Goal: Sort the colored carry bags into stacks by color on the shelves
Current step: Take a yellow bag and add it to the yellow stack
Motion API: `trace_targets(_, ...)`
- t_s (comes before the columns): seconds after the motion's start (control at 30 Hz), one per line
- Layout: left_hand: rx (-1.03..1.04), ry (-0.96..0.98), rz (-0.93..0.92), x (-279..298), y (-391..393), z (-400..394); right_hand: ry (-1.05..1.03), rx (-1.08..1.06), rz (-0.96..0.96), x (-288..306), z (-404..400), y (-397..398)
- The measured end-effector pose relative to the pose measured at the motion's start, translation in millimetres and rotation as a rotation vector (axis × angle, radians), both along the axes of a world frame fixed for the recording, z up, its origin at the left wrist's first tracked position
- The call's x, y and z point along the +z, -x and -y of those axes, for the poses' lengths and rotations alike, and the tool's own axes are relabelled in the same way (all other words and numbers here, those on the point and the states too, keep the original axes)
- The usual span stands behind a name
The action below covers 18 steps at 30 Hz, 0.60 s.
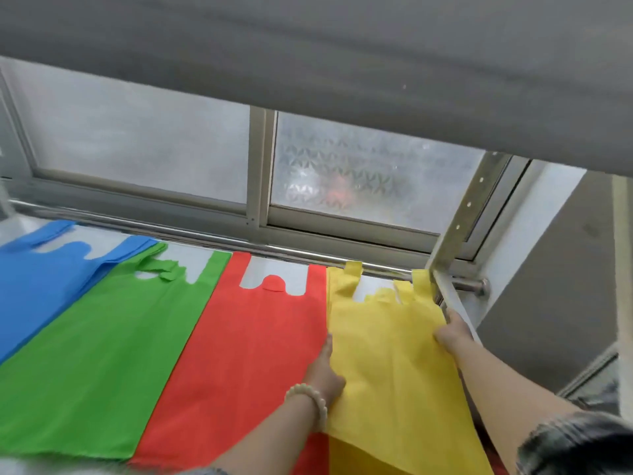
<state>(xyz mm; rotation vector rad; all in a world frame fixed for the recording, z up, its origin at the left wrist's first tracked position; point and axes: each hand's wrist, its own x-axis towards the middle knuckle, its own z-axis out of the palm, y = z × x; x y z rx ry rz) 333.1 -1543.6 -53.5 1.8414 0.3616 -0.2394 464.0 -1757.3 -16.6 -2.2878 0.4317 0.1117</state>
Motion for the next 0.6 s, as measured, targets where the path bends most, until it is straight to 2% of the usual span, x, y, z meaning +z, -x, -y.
trace_targets(0.13,-0.089,-0.068,0.002,-8,0,3,0.018,0.06,0.006,-4,2,-7)
trace_targets(0.3,-0.176,-0.102,0.066,-9,4,10,0.03,0.044,0.176,1,4,-14)
trace_targets(0.47,-0.203,-0.218,-0.008,-11,3,6,0.256,0.119,-0.11,-26,3,-12)
trace_targets(0.6,-0.23,-0.326,-0.035,-4,1,2,0.355,0.097,-0.145,-29,6,-13)
